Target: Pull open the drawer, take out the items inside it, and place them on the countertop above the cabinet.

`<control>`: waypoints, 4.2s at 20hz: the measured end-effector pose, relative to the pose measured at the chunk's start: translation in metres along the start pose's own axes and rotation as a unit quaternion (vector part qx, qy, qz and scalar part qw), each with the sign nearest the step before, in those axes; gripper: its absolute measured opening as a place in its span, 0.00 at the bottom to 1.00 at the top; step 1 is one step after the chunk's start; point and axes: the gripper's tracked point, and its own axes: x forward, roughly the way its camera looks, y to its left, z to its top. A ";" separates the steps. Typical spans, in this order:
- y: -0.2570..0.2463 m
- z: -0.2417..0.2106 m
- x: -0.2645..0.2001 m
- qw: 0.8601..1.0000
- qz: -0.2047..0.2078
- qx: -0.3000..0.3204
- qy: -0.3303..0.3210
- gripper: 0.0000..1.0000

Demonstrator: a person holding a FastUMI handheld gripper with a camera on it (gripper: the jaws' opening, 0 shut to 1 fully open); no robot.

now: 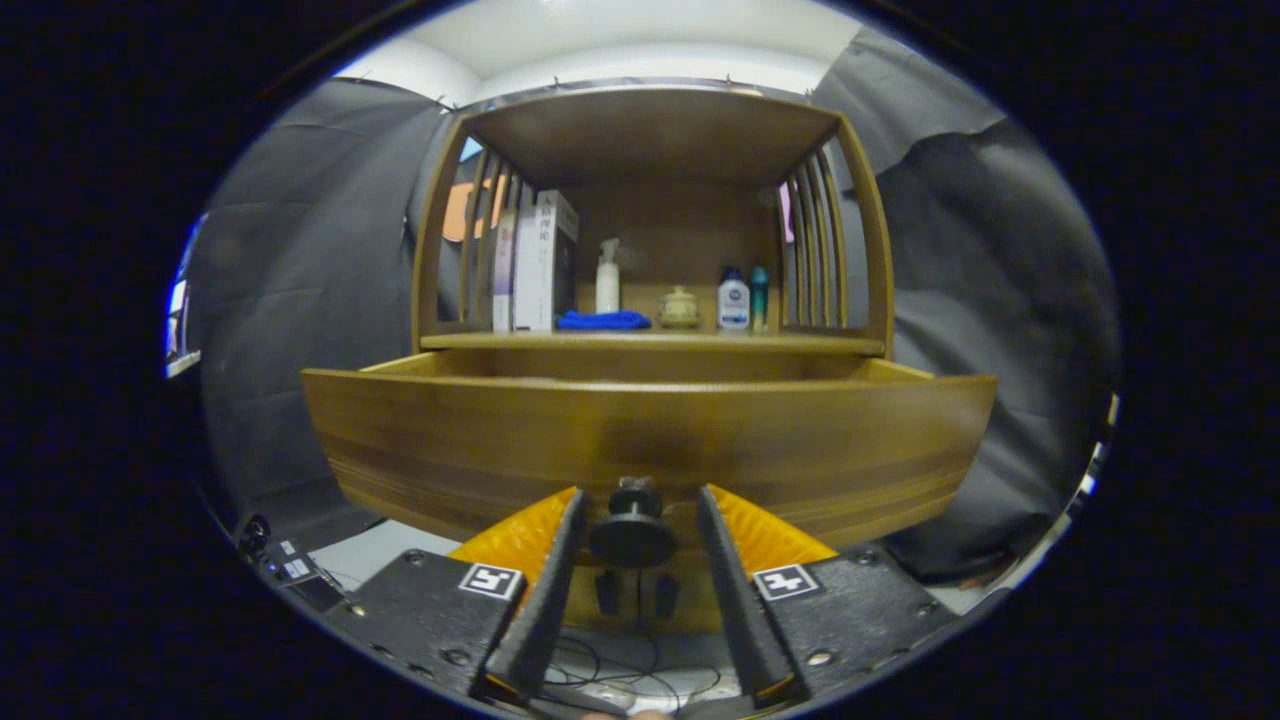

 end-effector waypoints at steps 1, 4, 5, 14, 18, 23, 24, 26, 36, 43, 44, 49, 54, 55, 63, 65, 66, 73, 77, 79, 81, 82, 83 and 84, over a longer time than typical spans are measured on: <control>0.000 0.012 -0.005 1.000 0.000 -0.010 -0.020 0.80; 0.001 0.056 -0.016 0.997 0.007 -0.023 -0.079 0.92; 0.001 0.075 -0.017 0.995 0.013 -0.023 -0.095 0.92; 0.000 0.116 0.071 0.994 0.061 -0.026 0.084 0.93; 0.005 0.076 0.106 0.971 0.068 -0.017 0.227 0.93; 0.005 0.030 0.127 0.934 0.064 -0.018 0.350 0.86; 0.004 0.024 0.127 0.928 0.063 -0.020 0.366 0.84; 0.002 0.009 0.125 0.914 0.065 -0.033 0.399 0.81; -0.003 -0.018 0.129 0.887 0.064 -0.054 0.453 0.37; -0.001 0.017 0.134 0.910 0.086 -0.092 0.396 0.16; 0.000 0.026 0.133 0.911 0.088 -0.095 0.391 0.16; 0.005 0.072 0.118 0.919 0.107 -0.114 0.362 0.16; 0.001 0.117 0.122 0.930 0.105 -0.121 0.331 0.16; 0.000 0.128 0.131 0.934 0.098 -0.113 0.324 0.16; -0.013 0.155 0.207 0.945 0.064 -0.020 0.319 0.16; -0.015 0.151 0.223 0.944 0.057 -0.002 0.325 0.16; -0.017 0.149 0.231 0.943 0.052 0.005 0.328 0.16; -0.019 0.134 0.258 0.944 0.037 0.040 0.325 0.18; -0.018 0.130 0.265 0.952 0.043 0.055 0.299 0.24; -0.013 0.129 0.265 0.953 0.052 0.063 0.293 0.27; -0.011 0.130 0.264 0.954 0.059 0.063 0.286 0.45; -0.012 0.130 0.263 0.957 0.055 0.055 0.279 0.54; -0.014 0.132 0.259 0.960 0.050 0.044 0.274 0.62; -0.017 0.131 0.261 0.964 0.038 0.029 0.263 0.71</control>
